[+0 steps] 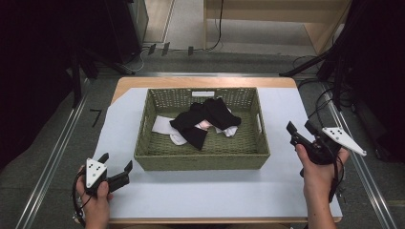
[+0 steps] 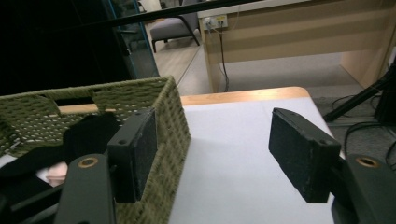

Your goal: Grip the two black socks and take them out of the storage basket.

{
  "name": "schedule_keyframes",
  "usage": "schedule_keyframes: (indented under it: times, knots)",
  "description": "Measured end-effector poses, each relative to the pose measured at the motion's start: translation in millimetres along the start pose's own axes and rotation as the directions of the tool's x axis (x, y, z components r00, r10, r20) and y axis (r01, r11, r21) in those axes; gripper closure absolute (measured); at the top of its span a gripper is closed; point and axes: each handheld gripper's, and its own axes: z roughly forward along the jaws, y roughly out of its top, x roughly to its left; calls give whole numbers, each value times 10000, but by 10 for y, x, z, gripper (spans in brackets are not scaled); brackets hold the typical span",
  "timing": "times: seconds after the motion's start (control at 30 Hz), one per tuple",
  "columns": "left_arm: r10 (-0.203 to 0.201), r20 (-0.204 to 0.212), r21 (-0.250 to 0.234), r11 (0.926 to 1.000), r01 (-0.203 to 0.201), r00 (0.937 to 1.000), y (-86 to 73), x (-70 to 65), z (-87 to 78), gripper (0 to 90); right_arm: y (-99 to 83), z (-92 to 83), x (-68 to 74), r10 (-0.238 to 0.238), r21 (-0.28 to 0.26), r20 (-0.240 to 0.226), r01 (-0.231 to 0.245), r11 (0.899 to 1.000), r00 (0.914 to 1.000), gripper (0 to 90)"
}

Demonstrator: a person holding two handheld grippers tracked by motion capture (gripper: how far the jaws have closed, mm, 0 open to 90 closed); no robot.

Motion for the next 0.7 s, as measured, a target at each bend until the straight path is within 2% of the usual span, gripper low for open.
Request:
schedule_keyframes:
  times: [0.1, 0.4, 0.7]
  knots:
    - [2, -12, 46, 10000, -2, 10000, 2, 1, 0, 138, 37, 26, 40, 30, 11, -94, -30, 10000, 10000, 333]
    - [-93, 41, -27, 10000, 93, 9999, 0, 15, -5, 138, 255, 166, 326, -92, -108, -584, 86, 9999, 9983, 323]
    - [-102, 62, -47, 9999, 102, 9999, -1, 15, -3, 138, 334, 355, 581, -80, -66, -950, 74, 10000, 9954, 323]
